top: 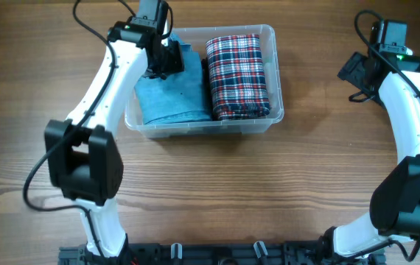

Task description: Pack container

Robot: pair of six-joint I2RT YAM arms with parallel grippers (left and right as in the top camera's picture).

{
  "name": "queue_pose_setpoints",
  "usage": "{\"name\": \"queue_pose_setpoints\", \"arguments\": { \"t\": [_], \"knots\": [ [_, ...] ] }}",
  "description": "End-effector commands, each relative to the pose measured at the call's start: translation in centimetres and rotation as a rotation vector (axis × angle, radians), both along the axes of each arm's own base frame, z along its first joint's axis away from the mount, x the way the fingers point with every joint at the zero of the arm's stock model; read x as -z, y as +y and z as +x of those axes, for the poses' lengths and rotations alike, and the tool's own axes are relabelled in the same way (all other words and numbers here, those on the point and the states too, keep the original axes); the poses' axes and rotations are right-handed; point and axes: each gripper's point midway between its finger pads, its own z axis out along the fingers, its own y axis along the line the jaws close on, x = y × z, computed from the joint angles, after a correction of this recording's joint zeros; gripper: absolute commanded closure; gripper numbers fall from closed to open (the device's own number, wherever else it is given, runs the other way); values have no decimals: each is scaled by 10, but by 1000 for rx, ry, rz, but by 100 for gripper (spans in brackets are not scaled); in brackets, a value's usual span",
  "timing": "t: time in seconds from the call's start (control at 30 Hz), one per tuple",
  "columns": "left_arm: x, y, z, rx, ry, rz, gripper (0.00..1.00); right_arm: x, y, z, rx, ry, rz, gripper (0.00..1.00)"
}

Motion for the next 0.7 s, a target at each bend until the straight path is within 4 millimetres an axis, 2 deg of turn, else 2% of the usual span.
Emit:
{"name": "queue_pose_setpoints", "arguments": {
  "t": [0.0, 0.03, 0.07, 0.1, 0.13, 0.23, 0.3, 0.37, 0.53, 0.67],
  "knots": [
    [-101, 6, -18, -6, -209, -43, 28, 5, 0, 1, 10, 6, 7, 0],
    [-127, 9, -29, -6, -258, -55, 21, 5, 0, 1, 10, 6, 7, 0],
    [-143, 11, -38, -6, -288, -63, 14, 5, 0, 1, 10, 6, 7, 0],
    [-164, 15, -52, -6, -322, -72, 1, 5, 0, 1, 10, 5, 7, 0],
    [-182, 19, -67, -7, -348, -79, 0, 5, 0, 1, 10, 5, 7, 0],
    [-206, 28, -102, -7, -369, -84, 0, 5, 0, 1, 10, 5, 7, 0],
    [-218, 36, -135, -7, -363, -82, 0, 5, 0, 1, 10, 5, 7, 0],
    [-226, 41, -152, -7, -368, -84, 0, 5, 0, 1, 10, 5, 7, 0],
    [-239, 44, -164, -7, -409, -95, 0, 5, 0, 1, 10, 5, 7, 0],
    [-238, 43, -163, -7, -406, -93, 0, 5, 0, 1, 9, 6, 7, 0]
  ]
}}
